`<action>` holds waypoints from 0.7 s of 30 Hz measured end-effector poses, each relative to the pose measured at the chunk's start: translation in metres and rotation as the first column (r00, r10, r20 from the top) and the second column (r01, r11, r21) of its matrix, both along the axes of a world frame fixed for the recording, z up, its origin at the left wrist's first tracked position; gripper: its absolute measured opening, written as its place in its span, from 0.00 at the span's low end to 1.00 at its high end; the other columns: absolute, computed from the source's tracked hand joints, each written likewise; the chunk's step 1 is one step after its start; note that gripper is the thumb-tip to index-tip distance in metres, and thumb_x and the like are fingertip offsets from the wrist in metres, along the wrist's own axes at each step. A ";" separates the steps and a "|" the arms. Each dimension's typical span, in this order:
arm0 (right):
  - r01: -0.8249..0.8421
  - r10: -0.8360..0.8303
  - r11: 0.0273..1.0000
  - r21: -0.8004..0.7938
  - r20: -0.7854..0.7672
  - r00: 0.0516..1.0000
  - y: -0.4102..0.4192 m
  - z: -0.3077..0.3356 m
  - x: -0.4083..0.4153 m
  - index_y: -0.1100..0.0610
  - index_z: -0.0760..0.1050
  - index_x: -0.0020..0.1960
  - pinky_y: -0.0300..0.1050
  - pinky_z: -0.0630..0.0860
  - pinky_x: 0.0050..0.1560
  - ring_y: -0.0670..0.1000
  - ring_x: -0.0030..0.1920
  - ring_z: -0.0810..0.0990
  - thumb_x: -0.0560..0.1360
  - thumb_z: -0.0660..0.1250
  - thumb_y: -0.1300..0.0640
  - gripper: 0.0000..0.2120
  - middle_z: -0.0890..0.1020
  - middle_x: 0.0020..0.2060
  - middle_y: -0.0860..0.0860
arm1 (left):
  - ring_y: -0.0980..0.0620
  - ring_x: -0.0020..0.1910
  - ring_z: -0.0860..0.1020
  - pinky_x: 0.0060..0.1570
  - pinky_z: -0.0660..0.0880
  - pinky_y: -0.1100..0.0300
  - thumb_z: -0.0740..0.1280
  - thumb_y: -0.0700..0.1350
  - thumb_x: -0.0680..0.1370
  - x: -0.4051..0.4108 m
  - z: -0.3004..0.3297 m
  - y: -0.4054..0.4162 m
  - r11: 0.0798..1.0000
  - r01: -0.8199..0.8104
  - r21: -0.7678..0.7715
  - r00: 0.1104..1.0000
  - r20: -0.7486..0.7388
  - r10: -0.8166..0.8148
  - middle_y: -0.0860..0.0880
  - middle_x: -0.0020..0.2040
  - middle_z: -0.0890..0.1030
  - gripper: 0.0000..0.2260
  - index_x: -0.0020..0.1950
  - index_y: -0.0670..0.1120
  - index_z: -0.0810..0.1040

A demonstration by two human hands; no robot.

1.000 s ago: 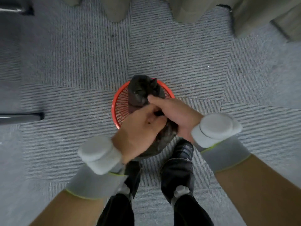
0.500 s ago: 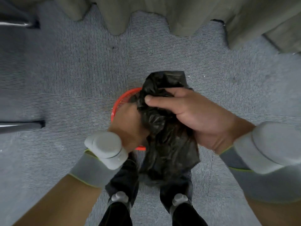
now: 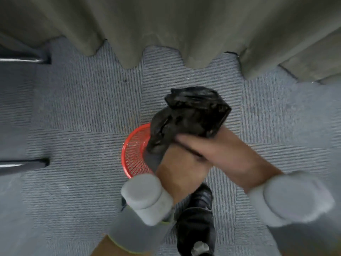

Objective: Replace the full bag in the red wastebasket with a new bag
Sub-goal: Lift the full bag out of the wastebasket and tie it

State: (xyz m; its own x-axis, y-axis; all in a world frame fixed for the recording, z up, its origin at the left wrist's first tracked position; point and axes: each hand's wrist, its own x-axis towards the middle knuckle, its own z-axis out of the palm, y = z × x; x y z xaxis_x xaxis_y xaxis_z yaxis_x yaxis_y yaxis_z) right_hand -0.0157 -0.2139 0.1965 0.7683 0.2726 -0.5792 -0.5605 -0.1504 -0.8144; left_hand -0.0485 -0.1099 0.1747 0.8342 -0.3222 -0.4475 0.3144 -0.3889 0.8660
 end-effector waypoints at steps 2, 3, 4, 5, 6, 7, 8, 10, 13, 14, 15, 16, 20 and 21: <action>0.131 -0.125 0.985 -0.112 0.057 0.991 -0.007 -0.009 0.006 0.59 0.81 0.46 0.53 0.79 0.54 0.50 0.49 0.82 0.67 0.71 0.61 0.08 0.86 0.47 0.56 | 0.47 0.42 0.82 0.44 0.76 0.55 0.64 0.43 0.69 -0.004 0.004 0.000 0.996 -0.007 -0.092 1.000 0.001 0.007 0.44 0.42 0.84 0.08 0.47 0.46 0.80; 0.143 -0.133 0.977 -0.156 0.075 0.988 -0.012 -0.010 0.010 0.61 0.80 0.44 0.59 0.78 0.55 0.53 0.48 0.81 0.66 0.69 0.61 0.08 0.85 0.47 0.60 | 0.53 0.43 0.81 0.46 0.76 0.59 0.65 0.45 0.70 -0.005 0.005 0.003 0.987 -0.080 -0.140 0.995 -0.063 0.072 0.47 0.43 0.84 0.09 0.48 0.48 0.80; 0.142 -0.131 0.975 -0.169 0.075 0.989 -0.019 -0.011 0.013 0.64 0.79 0.44 0.61 0.77 0.56 0.54 0.48 0.79 0.66 0.68 0.63 0.08 0.84 0.46 0.62 | 0.58 0.43 0.80 0.46 0.75 0.65 0.66 0.47 0.71 -0.003 0.000 0.014 0.971 -0.199 -0.136 0.980 -0.054 0.193 0.50 0.43 0.84 0.08 0.48 0.51 0.80; 0.112 -0.099 0.977 -0.182 0.079 0.992 -0.026 -0.010 0.016 0.68 0.78 0.46 0.58 0.76 0.56 0.55 0.47 0.78 0.68 0.68 0.66 0.08 0.82 0.45 0.62 | 0.62 0.45 0.78 0.47 0.73 0.68 0.65 0.50 0.71 0.001 -0.007 0.028 0.940 -0.331 -0.081 0.942 0.035 0.334 0.52 0.45 0.83 0.08 0.48 0.52 0.80; 0.042 -0.024 0.982 -0.183 0.098 0.995 -0.032 -0.008 0.017 0.71 0.76 0.49 0.53 0.77 0.53 0.55 0.47 0.77 0.70 0.66 0.70 0.09 0.80 0.44 0.60 | 0.64 0.49 0.76 0.52 0.72 0.67 0.65 0.54 0.71 0.007 -0.017 0.040 0.912 -0.409 0.005 0.904 0.141 0.405 0.53 0.50 0.81 0.11 0.52 0.54 0.78; -0.056 0.079 0.978 -0.200 0.110 0.991 -0.036 -0.005 0.019 0.73 0.74 0.53 0.44 0.77 0.47 0.56 0.45 0.76 0.72 0.63 0.73 0.09 0.78 0.41 0.57 | 0.63 0.56 0.73 0.58 0.71 0.64 0.63 0.58 0.71 0.014 -0.023 0.049 0.906 -0.414 0.091 0.900 0.187 0.393 0.52 0.58 0.77 0.18 0.59 0.55 0.74; -0.126 0.148 0.967 -0.222 0.085 0.985 -0.040 -0.005 0.020 0.74 0.72 0.55 0.34 0.74 0.40 0.57 0.42 0.75 0.74 0.60 0.74 0.11 0.74 0.38 0.53 | 0.61 0.62 0.70 0.64 0.67 0.60 0.61 0.60 0.70 0.019 -0.031 0.053 0.918 -0.368 0.147 0.921 0.194 0.338 0.52 0.64 0.72 0.26 0.66 0.53 0.69; -0.179 0.219 0.914 -0.364 0.072 0.973 -0.049 -0.001 0.022 0.73 0.73 0.53 0.27 0.69 0.30 0.50 0.33 0.72 0.74 0.58 0.73 0.09 0.66 0.31 0.50 | 0.60 0.65 0.70 0.68 0.66 0.58 0.60 0.60 0.70 0.021 -0.045 0.047 0.963 -0.232 0.136 0.968 0.126 0.216 0.54 0.64 0.72 0.30 0.70 0.51 0.65; -0.107 0.181 0.902 -0.419 0.140 0.973 -0.055 -0.002 0.028 0.49 0.66 0.37 0.24 0.68 0.29 0.37 0.27 0.74 0.75 0.57 0.71 0.18 0.66 0.32 0.44 | 0.65 0.51 0.77 0.58 0.72 0.65 0.62 0.58 0.72 -0.003 -0.050 0.021 0.982 -0.174 0.071 0.984 0.050 0.170 0.57 0.51 0.80 0.19 0.61 0.57 0.73; -0.065 0.140 0.906 -0.419 0.151 0.979 -0.061 -0.005 0.030 0.46 0.63 0.36 0.27 0.68 0.31 0.37 0.28 0.73 0.75 0.57 0.70 0.20 0.67 0.33 0.43 | 0.67 0.48 0.76 0.53 0.70 0.72 0.62 0.59 0.71 -0.018 -0.046 0.011 0.990 -0.113 0.079 0.994 -0.002 0.114 0.59 0.49 0.80 0.17 0.59 0.58 0.73; -0.018 0.096 0.906 -0.424 0.162 0.982 -0.067 -0.006 0.030 0.45 0.63 0.35 0.31 0.68 0.33 0.40 0.30 0.71 0.75 0.58 0.70 0.21 0.68 0.32 0.43 | 0.67 0.47 0.77 0.50 0.70 0.74 0.61 0.61 0.70 -0.033 -0.038 0.001 0.996 -0.004 0.090 0.999 -0.048 0.008 0.59 0.48 0.81 0.18 0.58 0.57 0.75; -0.002 0.086 0.904 -0.428 0.176 0.981 -0.075 -0.007 0.028 0.46 0.64 0.34 0.36 0.68 0.35 0.40 0.31 0.70 0.74 0.60 0.69 0.19 0.70 0.31 0.43 | 0.66 0.47 0.78 0.51 0.72 0.70 0.59 0.63 0.70 -0.043 -0.031 -0.008 0.992 0.089 0.094 0.993 -0.086 -0.081 0.59 0.48 0.82 0.20 0.56 0.56 0.77; -0.133 0.210 0.854 -0.503 0.099 0.973 -0.114 -0.016 0.017 0.65 0.77 0.41 0.48 0.77 0.48 0.52 0.45 0.82 0.72 0.64 0.69 0.03 0.82 0.38 0.60 | 0.56 0.62 0.73 0.64 0.68 0.58 0.61 0.57 0.72 -0.030 -0.046 -0.033 0.972 -0.099 0.214 0.993 0.083 0.082 0.54 0.61 0.77 0.20 0.62 0.53 0.71; -0.196 0.267 0.819 -0.539 0.055 0.962 -0.124 -0.019 0.015 0.69 0.76 0.44 0.52 0.77 0.51 0.59 0.47 0.80 0.73 0.63 0.69 0.04 0.81 0.41 0.63 | 0.54 0.68 0.68 0.69 0.63 0.58 0.63 0.54 0.73 -0.020 -0.054 -0.043 0.973 -0.082 0.215 0.991 0.125 0.055 0.52 0.67 0.72 0.25 0.69 0.51 0.64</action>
